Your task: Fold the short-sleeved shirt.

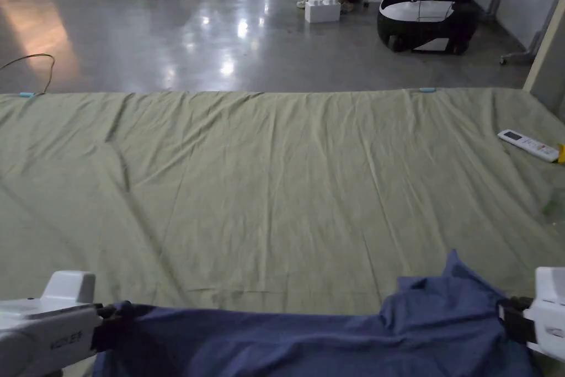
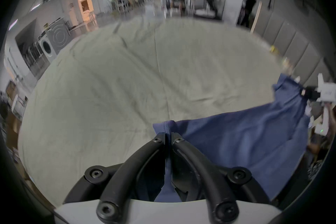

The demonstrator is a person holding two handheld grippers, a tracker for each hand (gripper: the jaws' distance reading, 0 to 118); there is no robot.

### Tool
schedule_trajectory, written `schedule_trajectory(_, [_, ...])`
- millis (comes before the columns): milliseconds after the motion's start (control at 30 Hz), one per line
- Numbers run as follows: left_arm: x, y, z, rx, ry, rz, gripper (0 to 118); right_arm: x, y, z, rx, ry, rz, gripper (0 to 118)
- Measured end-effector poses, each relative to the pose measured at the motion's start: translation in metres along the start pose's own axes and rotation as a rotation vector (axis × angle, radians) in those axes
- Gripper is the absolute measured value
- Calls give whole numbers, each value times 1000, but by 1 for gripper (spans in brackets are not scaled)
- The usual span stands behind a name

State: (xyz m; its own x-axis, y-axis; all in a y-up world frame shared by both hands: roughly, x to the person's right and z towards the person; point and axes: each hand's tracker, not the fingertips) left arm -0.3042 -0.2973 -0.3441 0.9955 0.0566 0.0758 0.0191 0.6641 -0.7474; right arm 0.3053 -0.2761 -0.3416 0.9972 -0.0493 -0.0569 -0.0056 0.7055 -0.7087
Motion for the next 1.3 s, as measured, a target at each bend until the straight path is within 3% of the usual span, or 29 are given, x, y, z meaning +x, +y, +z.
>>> schedule_trajectory(100, [-10,-37,67,72,-4,62,6,4,-36,65,74,-4,-47,1])
schedule_trajectory(233, [-17,-108,114,8,-30,139,6,2,-95,125,63,-4,-89,1])
schedule_trajectory(300, [-20,-134,121,-26,-8,189,6,0,-119,135,27,3,-101,1])
schedule_trajectory(400, [-24,-178,123,-91,18,247,6,-4,-148,130,-46,-26,-58,1])
schedule_trajectory(533, [-29,-204,116,-112,51,310,6,-1,-164,113,-87,-27,-121,1])
schedule_trajectory(633, [-39,-207,110,-94,44,336,10,-5,-162,104,-96,-35,-119,2])
schedule_trajectory(667, [-39,-205,110,-69,41,330,22,-2,-161,102,-108,-50,-103,11])
schedule_trajectory(700, [-36,-202,111,-44,41,330,43,-6,-160,103,-89,-95,-73,37])
schedule_trajectory(733, [-32,-197,112,-4,36,326,73,-8,-158,105,-71,-130,-45,72])
schedule_trajectory(767, [-29,-191,115,30,34,304,86,-10,-155,110,-49,-140,-36,82])
schedule_trajectory(800, [-22,-183,123,84,27,279,87,-11,-151,120,7,-140,-42,80])
schedule_trajectory(1000, [43,-119,183,455,52,106,87,-50,-106,189,422,-49,-61,79])
schedule_trajectory(1167, [101,-80,220,684,43,-15,84,-92,-74,213,575,40,-8,80])
schedule_trajectory(1200, [110,-75,225,712,31,-24,82,-89,-80,209,593,64,-17,77])
schedule_trajectory(1233, [117,-70,228,720,12,-34,74,-95,-77,212,611,86,-18,66])
schedule_trajectory(1300, [129,-66,234,718,10,-62,47,-100,-75,215,622,131,-13,44])
